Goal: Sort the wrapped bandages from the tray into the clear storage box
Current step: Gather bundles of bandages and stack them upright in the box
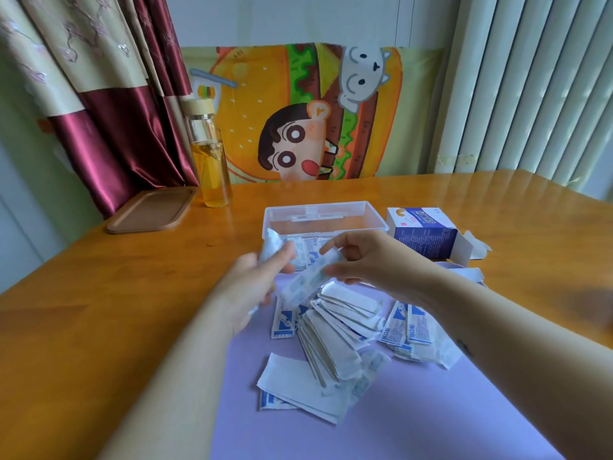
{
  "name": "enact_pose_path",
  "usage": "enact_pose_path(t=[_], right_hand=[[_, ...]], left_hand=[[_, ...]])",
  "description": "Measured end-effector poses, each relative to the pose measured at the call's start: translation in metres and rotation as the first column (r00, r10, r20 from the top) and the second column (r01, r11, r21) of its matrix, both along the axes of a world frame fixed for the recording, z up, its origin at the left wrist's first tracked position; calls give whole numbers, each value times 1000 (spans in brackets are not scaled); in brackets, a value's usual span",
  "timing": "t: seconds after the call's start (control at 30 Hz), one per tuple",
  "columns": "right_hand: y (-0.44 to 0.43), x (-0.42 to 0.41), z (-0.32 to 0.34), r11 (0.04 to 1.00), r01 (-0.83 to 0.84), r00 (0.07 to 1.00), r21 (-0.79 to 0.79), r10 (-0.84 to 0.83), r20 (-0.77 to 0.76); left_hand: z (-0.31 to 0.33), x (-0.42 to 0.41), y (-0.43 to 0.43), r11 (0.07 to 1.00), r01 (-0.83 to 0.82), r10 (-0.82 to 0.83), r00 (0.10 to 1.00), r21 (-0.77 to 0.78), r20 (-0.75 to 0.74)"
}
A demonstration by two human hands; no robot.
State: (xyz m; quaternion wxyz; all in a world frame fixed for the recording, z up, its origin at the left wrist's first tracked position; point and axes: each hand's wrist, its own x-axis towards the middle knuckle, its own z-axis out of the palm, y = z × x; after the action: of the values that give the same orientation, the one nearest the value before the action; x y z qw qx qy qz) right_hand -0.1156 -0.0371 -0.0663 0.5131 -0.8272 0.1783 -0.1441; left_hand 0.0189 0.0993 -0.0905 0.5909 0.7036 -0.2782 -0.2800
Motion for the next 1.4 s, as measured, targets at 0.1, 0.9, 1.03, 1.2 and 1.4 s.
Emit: enact_pose_path(t=[0.1, 0.9, 1.03, 1.2, 1.4], right_hand=[[8, 8, 11, 995, -56, 994, -79, 63, 91], [-25, 10, 1, 686, -137, 944, -714, -127, -303], [14, 45, -8, 665, -341, 921, -665, 95, -378], [13, 40, -6, 665, -268, 929, -697, -13, -370], [-8, 13, -11, 650, -351, 785, -674, -189, -590]], left_hand=[[2, -19, -2, 949, 311, -314, 943, -48, -107], [6, 2, -3, 879, -325, 24, 761, -350, -648], [6, 9, 1, 888, -276, -29, 764, -367, -644], [-1, 10, 3, 997, -66, 67, 998, 28, -20], [-15, -1, -1, 898, 15, -245, 847, 440, 472]])
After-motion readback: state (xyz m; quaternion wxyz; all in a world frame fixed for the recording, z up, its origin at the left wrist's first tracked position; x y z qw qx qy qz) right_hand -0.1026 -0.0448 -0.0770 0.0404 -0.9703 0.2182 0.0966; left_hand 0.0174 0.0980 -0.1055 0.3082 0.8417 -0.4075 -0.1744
